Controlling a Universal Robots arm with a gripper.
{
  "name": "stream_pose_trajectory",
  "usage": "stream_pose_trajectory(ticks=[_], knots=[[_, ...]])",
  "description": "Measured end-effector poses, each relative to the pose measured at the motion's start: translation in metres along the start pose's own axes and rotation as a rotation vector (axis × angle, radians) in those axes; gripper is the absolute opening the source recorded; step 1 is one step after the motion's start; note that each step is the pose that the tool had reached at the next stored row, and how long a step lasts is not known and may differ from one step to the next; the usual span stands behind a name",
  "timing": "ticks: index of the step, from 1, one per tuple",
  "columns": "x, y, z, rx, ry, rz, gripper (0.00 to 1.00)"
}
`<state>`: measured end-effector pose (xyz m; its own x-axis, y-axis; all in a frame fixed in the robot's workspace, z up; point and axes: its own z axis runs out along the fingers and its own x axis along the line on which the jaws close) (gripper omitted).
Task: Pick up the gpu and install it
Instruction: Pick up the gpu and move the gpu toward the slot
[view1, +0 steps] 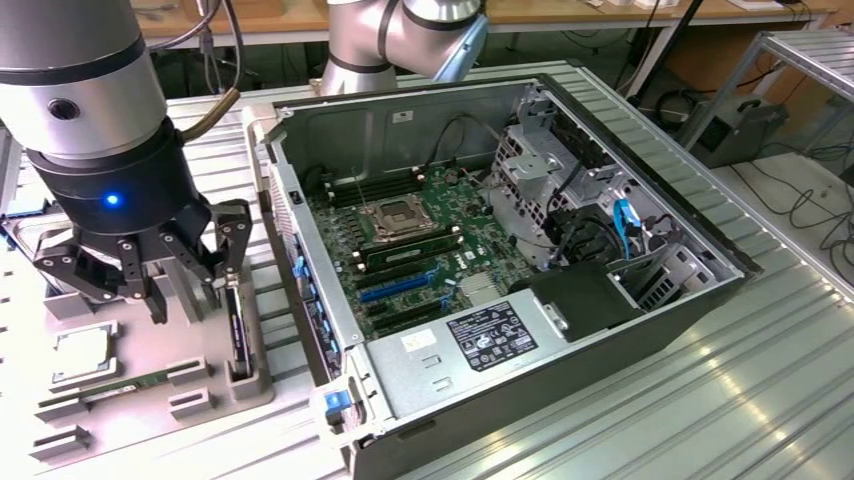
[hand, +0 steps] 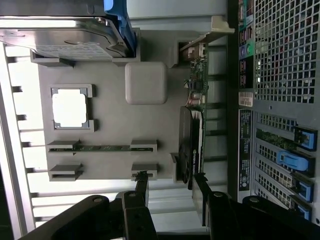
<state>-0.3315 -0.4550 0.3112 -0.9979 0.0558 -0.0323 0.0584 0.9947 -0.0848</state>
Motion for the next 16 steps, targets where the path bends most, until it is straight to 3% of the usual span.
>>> stream_pose_trajectory(ticks=[16], knots=[[-0.0043,0.0006,0.0043,0.0009,0.0,0.0,0.48]])
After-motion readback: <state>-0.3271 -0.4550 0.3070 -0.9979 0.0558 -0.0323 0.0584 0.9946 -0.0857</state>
